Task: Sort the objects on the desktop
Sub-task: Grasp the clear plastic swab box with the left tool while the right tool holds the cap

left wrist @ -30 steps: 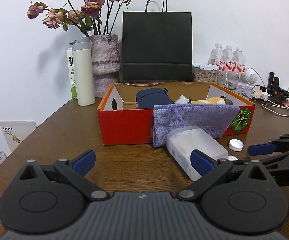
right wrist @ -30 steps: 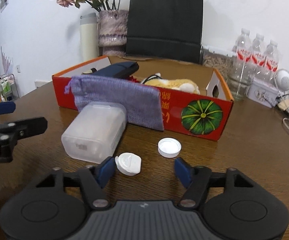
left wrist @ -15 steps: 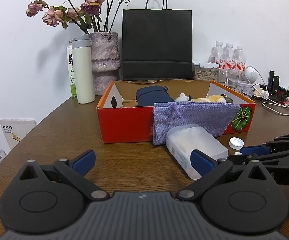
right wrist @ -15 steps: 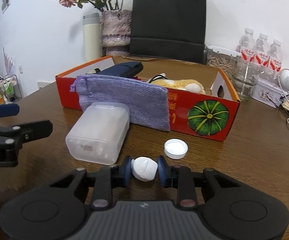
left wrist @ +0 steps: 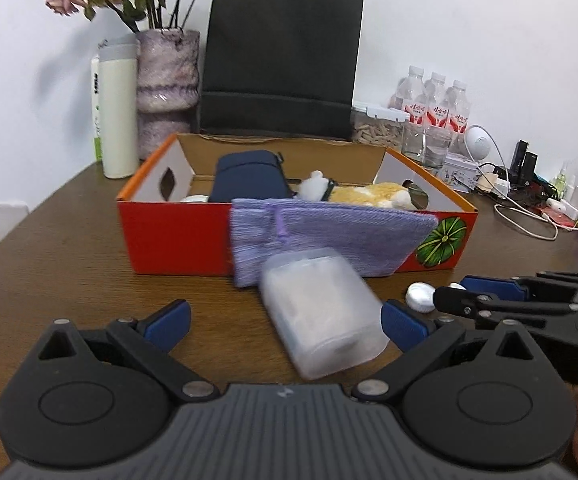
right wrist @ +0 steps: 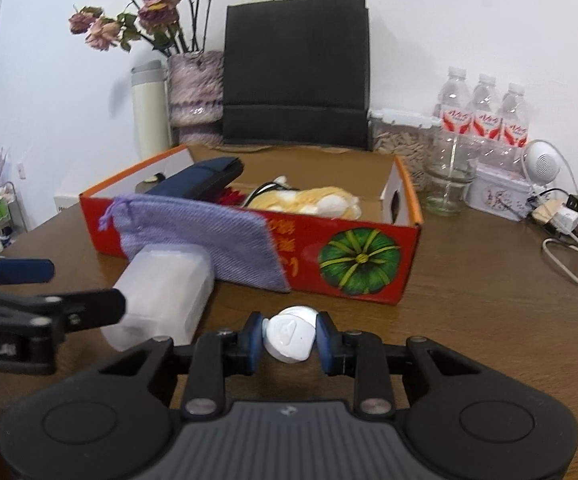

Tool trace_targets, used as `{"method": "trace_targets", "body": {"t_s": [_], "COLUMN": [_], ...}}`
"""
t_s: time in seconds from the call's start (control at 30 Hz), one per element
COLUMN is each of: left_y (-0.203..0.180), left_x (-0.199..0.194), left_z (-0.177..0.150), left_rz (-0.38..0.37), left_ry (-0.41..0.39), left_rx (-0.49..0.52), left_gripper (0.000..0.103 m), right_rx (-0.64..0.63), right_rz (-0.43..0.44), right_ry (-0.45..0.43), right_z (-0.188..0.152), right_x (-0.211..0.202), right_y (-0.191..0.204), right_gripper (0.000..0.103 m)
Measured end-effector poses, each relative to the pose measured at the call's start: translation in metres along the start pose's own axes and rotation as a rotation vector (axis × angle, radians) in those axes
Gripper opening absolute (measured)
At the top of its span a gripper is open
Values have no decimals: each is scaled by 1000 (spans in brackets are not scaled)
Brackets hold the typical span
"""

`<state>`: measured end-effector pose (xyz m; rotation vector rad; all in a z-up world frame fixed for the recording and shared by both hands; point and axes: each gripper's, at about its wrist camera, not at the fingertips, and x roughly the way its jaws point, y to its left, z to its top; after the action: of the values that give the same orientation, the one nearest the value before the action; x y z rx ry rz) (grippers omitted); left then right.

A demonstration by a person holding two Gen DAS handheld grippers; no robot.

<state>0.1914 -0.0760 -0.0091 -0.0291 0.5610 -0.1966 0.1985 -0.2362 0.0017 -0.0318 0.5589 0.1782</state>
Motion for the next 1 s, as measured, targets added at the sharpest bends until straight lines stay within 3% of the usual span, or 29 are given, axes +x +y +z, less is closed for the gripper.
{"method": "trace_targets", "body": {"t_s": [0.27,0.63,0.73,0.77,0.87,1.0], "left_y": [-24,-31,-33,-33,-35,-36], "left_x": [39,64,66,66,64,61], "left_z": [9,8,5,4,2,1], "left_rz": [45,114,114,109,109,98], "left_ry": [63,96,103,111,101,93], "left_rx": [-36,-47,-35,-34,-16,-5], "left_gripper": [103,103,94,84,70,67], "right_rx": [2,5,5,6,12,13], "right_rz": [-45,-25,-26,-27,-27,-31], "right_ry": [-7,-13,-15,-14,-10,-21], "right_z": [-2,-5,-5,-5,-6,-6], "right_x": [1,1,1,1,2,0], "right_y": [-30,-44,-42,-41,-41,-40], "right_gripper": [27,27,27,27,27,27]}}
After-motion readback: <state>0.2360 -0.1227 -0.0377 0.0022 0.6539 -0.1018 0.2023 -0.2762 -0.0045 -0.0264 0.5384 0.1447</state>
